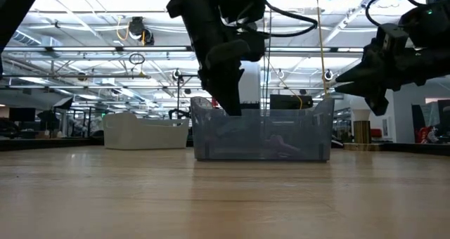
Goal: Pick and place Stapler, Stapler remover, tape
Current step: Put the light blue staple remover into the black bin, then return to Home Position
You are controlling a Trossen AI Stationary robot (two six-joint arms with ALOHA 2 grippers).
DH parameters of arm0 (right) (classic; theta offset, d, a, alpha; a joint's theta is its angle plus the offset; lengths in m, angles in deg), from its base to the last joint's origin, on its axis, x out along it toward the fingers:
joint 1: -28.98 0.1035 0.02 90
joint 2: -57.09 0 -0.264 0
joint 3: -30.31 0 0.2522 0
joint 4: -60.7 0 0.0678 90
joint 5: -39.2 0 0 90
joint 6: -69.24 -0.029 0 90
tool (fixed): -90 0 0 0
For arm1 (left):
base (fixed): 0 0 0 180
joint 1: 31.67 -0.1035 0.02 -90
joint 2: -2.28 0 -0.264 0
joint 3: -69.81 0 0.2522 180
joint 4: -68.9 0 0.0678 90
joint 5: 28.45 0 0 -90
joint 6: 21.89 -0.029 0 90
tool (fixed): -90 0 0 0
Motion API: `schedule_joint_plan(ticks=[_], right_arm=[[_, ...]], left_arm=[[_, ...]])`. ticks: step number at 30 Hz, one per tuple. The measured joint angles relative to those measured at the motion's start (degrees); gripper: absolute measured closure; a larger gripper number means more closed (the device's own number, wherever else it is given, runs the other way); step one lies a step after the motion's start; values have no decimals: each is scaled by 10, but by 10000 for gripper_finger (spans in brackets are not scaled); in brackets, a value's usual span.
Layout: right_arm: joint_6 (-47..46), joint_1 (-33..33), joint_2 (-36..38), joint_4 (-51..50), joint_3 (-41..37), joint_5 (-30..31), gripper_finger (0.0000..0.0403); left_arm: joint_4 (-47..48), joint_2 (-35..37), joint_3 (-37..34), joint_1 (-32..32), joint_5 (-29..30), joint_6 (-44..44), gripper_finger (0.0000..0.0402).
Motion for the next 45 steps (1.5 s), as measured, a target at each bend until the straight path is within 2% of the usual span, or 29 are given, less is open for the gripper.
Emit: schedule_joint_plan(ticks=[15, 28, 34, 40, 45], right_arm=[[9, 0, -2, 0, -2, 1, 303], [114, 0, -2, 4, -3, 0, 303], [181, 0, -2, 6, -3, -1, 303], [187, 0, -1, 65, -3, -1, 303], [189, 0, -1, 66, -3, 3, 303]], left_arm=[[-13, 0, 0, 3, 0, -12, 377], [-11, 11, 0, 3, -17, 10, 251], [-17, 69, 0, 2, -19, 109, 228], [-15, 159, 0, 13, -27, 181, 227], [-2, 233, 0, 43, 21, 201, 226]])
